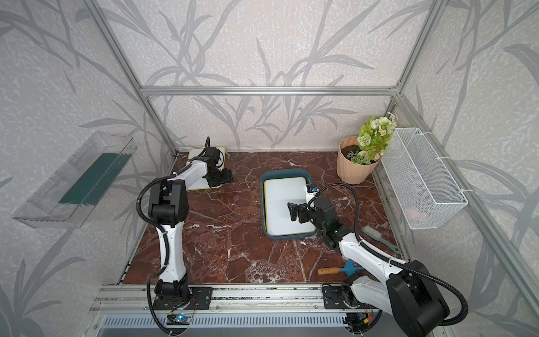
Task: Put the whiteboard into the storage box
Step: Move the whiteboard to the center of the board.
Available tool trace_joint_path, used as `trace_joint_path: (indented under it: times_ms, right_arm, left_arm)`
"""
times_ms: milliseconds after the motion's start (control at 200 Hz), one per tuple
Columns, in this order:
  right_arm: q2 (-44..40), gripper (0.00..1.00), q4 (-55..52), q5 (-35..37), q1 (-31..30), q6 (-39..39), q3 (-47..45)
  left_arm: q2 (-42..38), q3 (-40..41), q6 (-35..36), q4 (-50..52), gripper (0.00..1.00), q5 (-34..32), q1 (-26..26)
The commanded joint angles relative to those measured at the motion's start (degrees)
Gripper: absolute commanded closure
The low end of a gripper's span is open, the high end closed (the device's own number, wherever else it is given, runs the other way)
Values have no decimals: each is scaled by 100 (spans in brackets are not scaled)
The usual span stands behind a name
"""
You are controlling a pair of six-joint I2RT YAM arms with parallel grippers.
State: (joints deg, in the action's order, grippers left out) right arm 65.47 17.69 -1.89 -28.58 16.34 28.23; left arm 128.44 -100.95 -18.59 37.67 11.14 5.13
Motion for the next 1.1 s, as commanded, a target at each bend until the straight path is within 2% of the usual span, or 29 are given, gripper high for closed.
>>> trace_joint_path:
  times_ms: [0,300,795,1095]
  right_arm:
    - [-96,1,-64,174,-34,116,171]
    - [-218,1,-202,348,-30,203,183]
    - [-382,1,-730,580,-4,312,385]
    - [-509,1,-1051,473,61,419,517]
  left_arm:
    - [99,442,-195,585,26,411,50]
    - [16,834,-224,610,27,275,177]
    - [-566,1528,-541,630,28,133,574]
    - [-1146,2370,-893,372,28,67,1257]
